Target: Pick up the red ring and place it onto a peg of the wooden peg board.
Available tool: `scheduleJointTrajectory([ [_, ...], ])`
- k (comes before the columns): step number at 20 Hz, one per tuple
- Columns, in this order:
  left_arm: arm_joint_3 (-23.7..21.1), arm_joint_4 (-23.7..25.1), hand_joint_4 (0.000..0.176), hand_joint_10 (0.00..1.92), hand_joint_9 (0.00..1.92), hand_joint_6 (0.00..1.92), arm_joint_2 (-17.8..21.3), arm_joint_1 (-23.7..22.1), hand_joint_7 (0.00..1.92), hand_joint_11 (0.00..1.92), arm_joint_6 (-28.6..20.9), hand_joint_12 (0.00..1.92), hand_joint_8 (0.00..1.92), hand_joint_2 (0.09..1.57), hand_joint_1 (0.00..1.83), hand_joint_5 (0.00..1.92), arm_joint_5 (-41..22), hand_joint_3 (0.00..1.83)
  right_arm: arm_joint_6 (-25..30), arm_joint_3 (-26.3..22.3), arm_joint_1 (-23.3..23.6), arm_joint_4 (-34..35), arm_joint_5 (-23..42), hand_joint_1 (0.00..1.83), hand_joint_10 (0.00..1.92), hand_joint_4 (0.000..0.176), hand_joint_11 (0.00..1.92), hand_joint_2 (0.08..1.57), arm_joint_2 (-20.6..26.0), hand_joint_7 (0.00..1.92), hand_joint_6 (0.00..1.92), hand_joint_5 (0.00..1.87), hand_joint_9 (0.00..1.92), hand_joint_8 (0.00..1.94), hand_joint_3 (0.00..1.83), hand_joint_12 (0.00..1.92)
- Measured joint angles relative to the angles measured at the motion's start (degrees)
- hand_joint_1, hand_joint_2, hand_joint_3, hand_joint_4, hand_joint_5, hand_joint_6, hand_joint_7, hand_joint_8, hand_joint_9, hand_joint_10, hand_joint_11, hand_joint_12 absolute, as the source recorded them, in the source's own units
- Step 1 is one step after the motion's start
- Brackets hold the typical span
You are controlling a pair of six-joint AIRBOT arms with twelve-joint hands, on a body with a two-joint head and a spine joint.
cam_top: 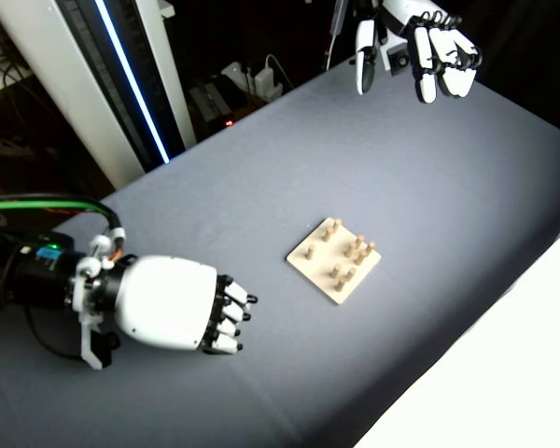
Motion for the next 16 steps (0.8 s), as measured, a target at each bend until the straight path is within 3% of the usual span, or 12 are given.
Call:
scheduleJointTrajectory([
  [2, 0.00, 0.07, 0.000, 0.00, 0.27, 0.00, 0.00, 0.00, 0.27, 0.00, -0.11, 0.98, 0.00, 1.07, 0.60, 0.47, -0.04, 0.00, 0.26, -0.83, 2.12, -0.46, 2.73, 1.27, 1.23, 0.000, 0.81, 1.08, -0.20, 1.07, 0.71, 1.05, 1.01, 1.07, 0.00, 1.63],
  [4, 0.00, -0.02, 0.000, 0.01, 0.29, 0.00, 0.00, 0.00, 0.29, 0.00, -0.22, 1.01, 0.00, 1.07, 0.61, 0.48, -0.02, 0.00, 0.28, -0.79, 4.70, -0.31, 5.55, 1.38, 1.12, 0.000, 0.78, 1.08, -1.01, 1.07, 0.91, 0.96, 0.97, 0.90, 0.00, 1.36],
  [5, 0.00, -0.07, 0.000, 0.00, 0.29, 0.00, 0.00, 0.00, 0.29, 0.00, -0.22, 1.00, 0.00, 1.06, 0.61, 0.48, -0.04, 0.00, 0.26, -0.79, 5.38, -0.35, 5.92, 1.38, 1.14, 0.000, 0.75, 1.09, -1.36, 1.07, 0.87, 0.97, 0.95, 0.96, 0.00, 1.33],
  [6, 0.00, -0.22, 0.000, 0.00, 0.27, 0.00, -0.04, 0.00, 0.28, 0.00, -0.22, 0.97, 0.00, 1.07, 0.62, 0.47, -0.07, 0.00, 0.28, -0.44, 6.82, -1.07, 6.47, 1.38, 1.12, 0.000, 0.68, 1.09, -2.51, 1.09, 0.93, 0.96, 0.93, 0.89, 0.00, 1.25],
  [8, 0.00, -0.04, 0.000, 0.00, 0.28, 0.00, -0.07, 0.02, 0.28, 0.00, -0.26, 1.00, 0.00, 1.07, 0.62, 0.47, -0.07, 0.00, 0.31, 0.04, 7.96, -1.75, 6.64, 1.38, 1.14, 0.000, 0.78, 1.09, -4.15, 1.09, 0.95, 0.94, 0.96, 0.83, 0.00, 1.25],
  [9, 0.02, -0.07, 0.000, 0.00, 0.27, 0.00, -0.07, 0.24, 0.27, 0.00, -0.24, 0.97, 0.00, 1.08, 0.63, 0.46, -0.20, 0.00, 0.33, 0.20, 8.02, -2.10, 6.58, 1.28, 0.90, 0.000, 0.81, 1.08, -4.59, 1.13, 0.89, 0.99, 1.02, 0.84, 0.00, 1.29],
  [11, 0.02, -0.24, 0.000, 0.01, 0.23, 0.00, -0.07, 0.24, 0.25, 0.00, -0.26, 0.86, 0.00, 1.09, 0.63, 0.44, -0.11, 0.00, 0.39, 1.11, 9.55, -2.95, 5.79, 1.26, 0.59, 0.000, 0.86, 1.05, -6.05, 1.23, 0.80, 1.06, 1.17, 0.65, 0.00, 1.20],
  [12, 0.13, -0.17, 0.000, 0.01, 0.25, 0.00, -0.07, 0.24, 0.26, 0.00, -0.28, 0.90, 0.00, 1.09, 0.64, 0.45, -0.17, 0.00, 0.39, 1.53, 10.34, -2.93, 5.53, 1.37, 0.93, 0.000, 0.86, 1.04, -6.71, 1.23, 0.79, 1.04, 1.09, 0.53, 0.00, 1.18],
  [13, 0.13, -0.24, 0.000, 0.01, 0.26, 0.00, -0.24, 0.24, 0.27, 0.00, -0.31, 0.95, 0.00, 1.09, 0.66, 0.47, -0.37, 0.00, 0.39, 1.99, 11.26, -3.28, 5.38, 1.39, 1.04, 0.000, 0.83, 1.05, -7.52, 1.21, 0.80, 1.03, 1.06, 0.54, 0.00, 1.20],
  [14, 0.13, -0.24, 0.000, 0.01, 0.27, 0.00, -0.44, 0.24, 0.27, 0.00, -0.33, 0.96, 0.00, 1.09, 0.64, 0.47, -0.37, 0.00, 0.39, 2.34, 11.85, -3.41, 5.05, 1.39, 1.07, 0.000, 0.77, 1.05, -8.20, 1.21, 0.86, 1.02, 1.02, 0.50, 0.00, 1.16],
  [16, 0.13, 0.07, 0.000, 0.00, 0.25, 0.00, -0.66, 0.24, 0.26, 0.00, -0.35, 0.89, 0.00, 1.09, 0.66, 0.46, 0.04, 0.00, 0.39, 2.95, 12.39, -3.85, 4.22, 1.39, 1.09, 0.000, 0.80, 1.05, -9.75, 1.21, 0.76, 1.05, 1.03, 0.53, 0.00, 1.18],
])
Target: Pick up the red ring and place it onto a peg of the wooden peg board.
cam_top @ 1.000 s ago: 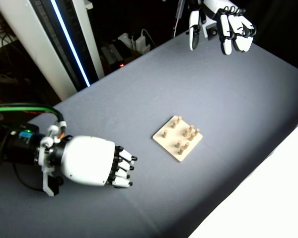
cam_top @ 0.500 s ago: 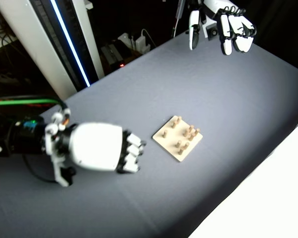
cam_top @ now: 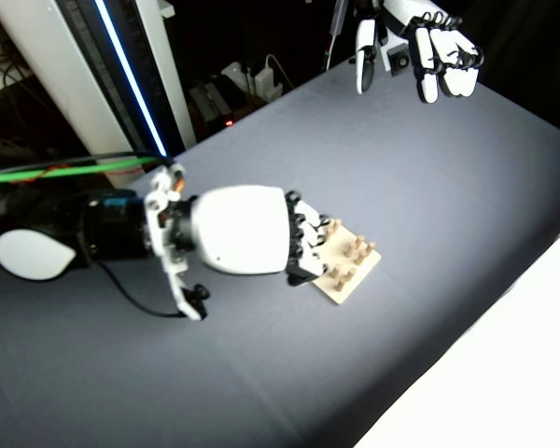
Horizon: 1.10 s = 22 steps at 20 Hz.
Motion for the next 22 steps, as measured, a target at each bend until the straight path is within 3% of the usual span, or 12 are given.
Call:
scheduleJointTrajectory([
  [1, 0.00, -0.04, 0.000, 0.01, 0.26, 0.00, 0.00, 0.00, 0.27, 0.00, 0.00, 0.93, 0.00, 1.08, 0.70, 0.48, -0.02, 0.00, 0.00, 0.17, 0.00, -0.28, -0.37, 1.39, 1.08, 0.000, 0.78, 1.05, -0.55, 1.22, 0.77, 1.05, 1.03, 0.51, 0.00, 1.17],
  [2, 0.00, -0.22, 0.000, 0.01, 0.28, 0.00, 0.00, 0.00, 0.28, 0.00, -0.02, 0.98, 0.00, 1.07, 0.68, 0.48, -0.07, 0.00, 0.11, 0.68, 0.26, -1.03, -1.36, 1.29, 0.84, 0.000, 0.80, 1.04, -1.25, 1.21, 0.69, 1.12, 1.06, 0.66, 0.00, 1.27],
  [3, 0.02, -0.33, 0.000, 0.00, 0.27, 0.00, 0.00, 0.00, 0.28, 0.00, -0.02, 0.96, 0.00, 1.07, 0.67, 0.49, -0.02, 0.00, 0.09, 1.03, 0.61, -1.25, -2.16, 1.28, 0.86, 0.000, 0.80, 1.04, -1.60, 1.17, 0.53, 1.17, 1.08, 0.83, 0.00, 1.43],
  [4, 0.11, -0.28, 0.000, 0.01, 0.28, 0.00, 0.00, 0.00, 0.28, 0.00, -0.02, 0.96, 0.00, 1.07, 0.67, 0.49, -0.02, 0.00, 0.07, 1.49, 1.03, -1.44, -2.93, 1.28, 0.89, 0.000, 0.81, 1.03, -1.84, 1.18, 0.49, 1.18, 1.08, 0.85, 0.00, 1.47],
  [10, 0.11, -0.02, 0.000, 0.00, 0.29, 0.00, 0.00, 0.00, 0.29, 0.00, -0.09, 0.98, 0.00, 1.07, 0.65, 0.50, 0.00, 0.00, 0.04, 2.27, 1.05, -1.70, -5.66, 1.28, 0.83, 0.000, 0.90, 1.03, -2.03, 1.21, 0.61, 1.14, 1.13, 0.75, 0.00, 1.35],
  [11, 0.11, -0.04, 0.000, 0.00, 0.28, 0.00, 0.00, 0.00, 0.29, 0.00, -0.09, 0.97, 0.00, 1.07, 0.68, 0.50, -0.02, 0.00, 0.04, 2.27, 1.05, -1.66, -5.64, 1.37, 0.99, 0.000, 0.88, 1.04, -2.03, 1.20, 0.72, 1.08, 1.10, 0.62, 0.00, 1.30],
  [14, 0.11, -0.11, 0.000, 0.00, 0.27, 0.00, 0.00, 0.00, 0.29, 0.00, -0.11, 0.95, 0.00, 1.07, 0.67, 0.50, -0.02, 0.00, 0.04, 2.27, 1.05, -1.68, -5.66, 1.27, 0.83, 0.000, 0.92, 1.03, -2.03, 1.22, 0.64, 1.15, 1.15, 0.72, 0.00, 1.36],
  [15, 0.11, -0.07, 0.000, 0.01, 0.28, 0.00, 0.00, 0.00, 0.29, 0.00, -0.26, 0.96, 0.00, 1.07, 0.64, 0.50, -0.02, 0.00, 0.09, 2.27, 1.05, -1.75, -5.84, 1.29, 1.02, 0.000, 0.91, 1.03, -2.03, 1.16, 0.36, 1.25, 1.11, 0.90, 0.00, 1.50],
  [17, 0.11, -0.04, 0.000, 0.00, 0.28, 0.00, 0.00, 0.00, 0.29, 0.00, -0.26, 0.96, 0.00, 1.07, 0.64, 0.51, -0.02, 0.00, 0.07, 2.34, 1.05, -1.75, -5.84, 1.29, 1.14, 0.000, 0.92, 1.04, -2.03, 1.13, 0.29, 1.26, 1.08, 1.00, 0.00, 1.58],
  [18, 0.11, -0.07, 0.000, 0.01, 0.28, 0.00, 0.00, 0.00, 0.29, 0.00, -0.28, 0.97, 0.00, 1.07, 0.64, 0.51, -0.02, 0.00, 0.11, 2.47, 1.05, -1.73, -5.79, 1.29, 1.35, 0.000, 0.95, 1.06, -2.03, 1.06, 0.21, 1.27, 1.05, 1.13, 0.00, 1.70],
  [20, 0.11, -0.07, 0.000, 0.00, 0.28, 0.00, -0.07, 0.00, 0.29, 0.00, -0.31, 0.95, 0.00, 1.07, 0.64, 0.51, 0.02, 0.00, 0.11, 2.69, 1.05, -1.64, -5.97, 1.29, 1.46, 0.000, 0.95, 1.07, -2.03, 1.04, 0.20, 1.27, 1.03, 1.18, 0.00, 1.76],
  [22, 0.11, -0.02, 0.000, 0.00, 0.24, 0.00, -0.07, 0.00, 0.26, 0.00, -0.33, 0.88, 0.00, 1.07, 0.64, 0.48, -0.02, 0.00, 0.07, 2.91, 1.07, -1.62, -6.19, 1.29, 1.32, 0.000, 0.95, 1.04, -2.03, 1.10, 0.23, 1.27, 1.05, 1.06, 0.00, 1.65],
])
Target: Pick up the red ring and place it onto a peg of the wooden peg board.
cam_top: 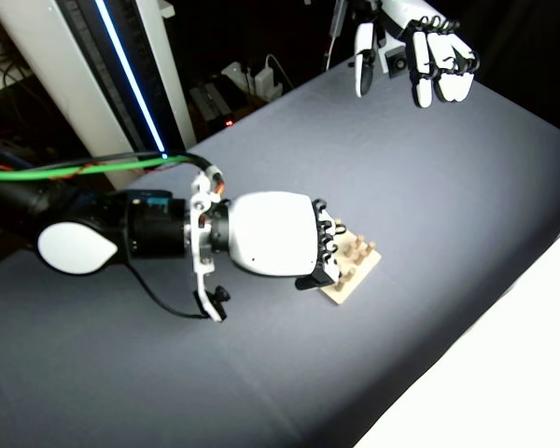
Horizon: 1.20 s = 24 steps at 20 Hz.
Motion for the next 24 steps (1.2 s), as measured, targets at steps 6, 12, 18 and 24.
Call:
scheduleJointTrajectory([
  [6, 0.00, 0.04, 0.000, 0.00, 0.25, 0.00, -0.04, 0.00, 0.27, 0.00, -0.07, 0.93, 0.00, 1.07, 0.64, 0.49, 0.13, 0.00, -0.02, 1.09, 0.24, 0.04, -1.11, 1.30, 1.20, 0.000, 0.91, 1.04, -0.44, 1.12, 0.15, 1.31, 1.07, 1.02, 0.00, 1.66],
  [12, 0.31, 0.11, 0.000, 0.00, 0.23, 0.00, -0.31, 0.00, 0.27, 0.00, -0.15, 0.86, 0.00, 1.08, 0.65, 0.49, -0.04, 0.00, -0.17, 1.29, 0.35, -0.04, -1.64, 1.28, 1.32, 0.000, 0.81, 1.08, -1.40, 1.02, 0.38, 1.18, 0.97, 1.18, 0.00, 1.71],
  [18, 0.31, 0.20, 0.000, 0.01, 0.24, 0.00, -0.42, 0.00, 0.27, 0.00, -0.20, 0.87, 0.00, 1.08, 0.65, 0.48, 0.39, 0.00, -0.20, 1.29, 0.42, -0.04, -1.70, 1.30, 1.30, 0.000, 0.87, 1.04, -1.46, 1.14, 0.34, 1.23, 1.02, 0.99, 0.00, 1.66],
  [24, 0.35, 0.33, 0.000, 0.01, 0.25, 0.00, -0.72, 0.00, 0.27, 0.00, -0.35, 0.90, 0.00, 1.08, 0.64, 0.49, 0.44, 0.00, -0.20, 1.29, 0.66, -0.22, -2.05, 1.30, 1.06, 0.000, 0.86, 1.02, -1.53, 1.21, 0.34, 1.25, 1.07, 0.82, 0.00, 1.51],
])
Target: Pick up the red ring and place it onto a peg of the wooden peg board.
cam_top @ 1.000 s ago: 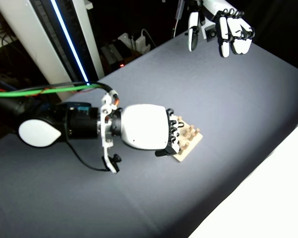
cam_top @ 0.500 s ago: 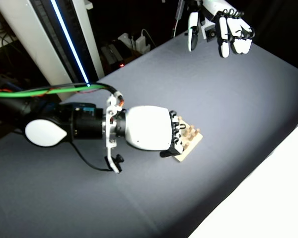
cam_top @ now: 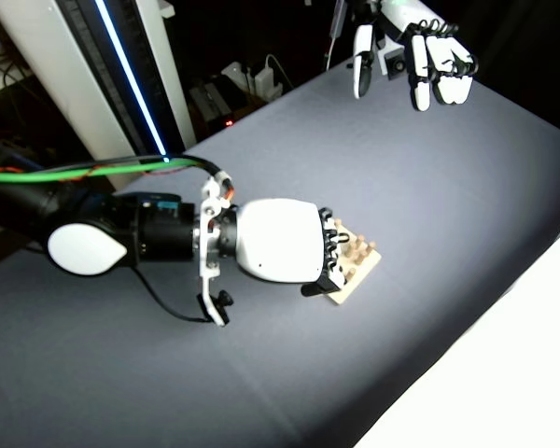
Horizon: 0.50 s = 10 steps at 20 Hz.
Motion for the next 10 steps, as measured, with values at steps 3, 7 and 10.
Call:
scheduleJointTrajectory([
  [3, 0.02, -0.15, 0.000, 0.00, 0.24, 0.00, 0.00, 0.00, 0.27, 0.00, -0.04, 0.88, 0.00, 1.08, 0.65, 0.48, 0.00, 0.00, -0.02, -0.02, 0.17, -0.33, -0.15, 1.26, 0.74, 0.000, 0.80, 1.06, -0.07, 1.15, 0.73, 1.06, 1.06, 0.84, 0.00, 1.29],
  [7, 0.02, -0.15, 0.000, 0.00, 0.24, 0.00, 0.00, 0.00, 0.26, 0.00, -0.04, 0.86, 0.00, 1.09, 0.64, 0.47, -0.02, 0.00, -0.07, -0.13, 0.37, -0.90, -0.35, 1.13, 0.61, 0.000, 0.60, 1.13, -0.13, 0.89, 1.04, 0.93, 0.85, 0.59, 0.00, 1.31],
  [10, 0.02, -0.15, 0.000, 0.00, 0.25, 0.00, 0.00, 0.00, 0.28, 0.00, -0.04, 0.85, 0.00, 1.08, 0.66, 0.48, -0.02, 0.00, -0.11, -0.15, 0.37, -1.09, -0.39, 1.08, 0.45, 0.000, 0.60, 1.04, -0.17, 0.99, 0.06, 0.89, 0.89, 0.10, 0.00, 1.25],
])
